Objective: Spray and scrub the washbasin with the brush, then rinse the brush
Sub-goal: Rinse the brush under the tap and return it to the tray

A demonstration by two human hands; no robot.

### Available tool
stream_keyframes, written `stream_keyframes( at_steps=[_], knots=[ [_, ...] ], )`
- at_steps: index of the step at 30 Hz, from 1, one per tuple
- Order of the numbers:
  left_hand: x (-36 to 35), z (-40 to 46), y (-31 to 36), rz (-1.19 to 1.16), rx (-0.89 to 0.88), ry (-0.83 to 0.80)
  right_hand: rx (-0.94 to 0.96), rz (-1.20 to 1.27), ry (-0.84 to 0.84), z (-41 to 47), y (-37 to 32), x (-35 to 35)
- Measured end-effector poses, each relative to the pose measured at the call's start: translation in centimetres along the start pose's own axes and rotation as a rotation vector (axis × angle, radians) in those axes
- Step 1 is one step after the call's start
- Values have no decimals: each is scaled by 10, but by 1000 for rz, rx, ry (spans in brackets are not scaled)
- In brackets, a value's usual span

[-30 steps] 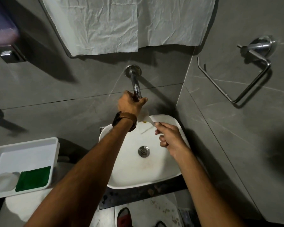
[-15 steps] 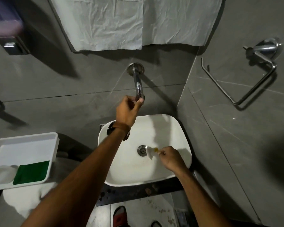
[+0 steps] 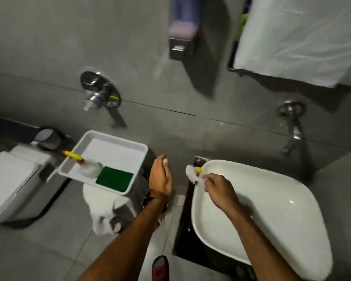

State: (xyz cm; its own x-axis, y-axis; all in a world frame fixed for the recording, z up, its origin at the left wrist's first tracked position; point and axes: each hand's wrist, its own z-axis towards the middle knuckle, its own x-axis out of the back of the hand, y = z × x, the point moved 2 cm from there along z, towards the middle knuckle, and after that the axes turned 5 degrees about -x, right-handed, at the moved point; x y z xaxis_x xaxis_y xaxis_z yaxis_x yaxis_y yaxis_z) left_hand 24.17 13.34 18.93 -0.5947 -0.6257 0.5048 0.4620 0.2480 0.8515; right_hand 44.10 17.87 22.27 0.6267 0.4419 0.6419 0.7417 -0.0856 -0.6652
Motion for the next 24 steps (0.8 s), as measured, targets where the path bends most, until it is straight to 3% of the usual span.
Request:
stream_keyframes(
  at_steps=[11, 17, 24],
  knots=[
    [105, 45, -188, 29, 428, 309, 239, -384, -253, 94, -140, -196],
    [96, 55, -266, 113, 548, 359, 332, -587, -394, 151, -170, -293],
    [73, 91, -307, 136, 645, 433, 360, -679, -381, 211, -176, -362]
  ],
)
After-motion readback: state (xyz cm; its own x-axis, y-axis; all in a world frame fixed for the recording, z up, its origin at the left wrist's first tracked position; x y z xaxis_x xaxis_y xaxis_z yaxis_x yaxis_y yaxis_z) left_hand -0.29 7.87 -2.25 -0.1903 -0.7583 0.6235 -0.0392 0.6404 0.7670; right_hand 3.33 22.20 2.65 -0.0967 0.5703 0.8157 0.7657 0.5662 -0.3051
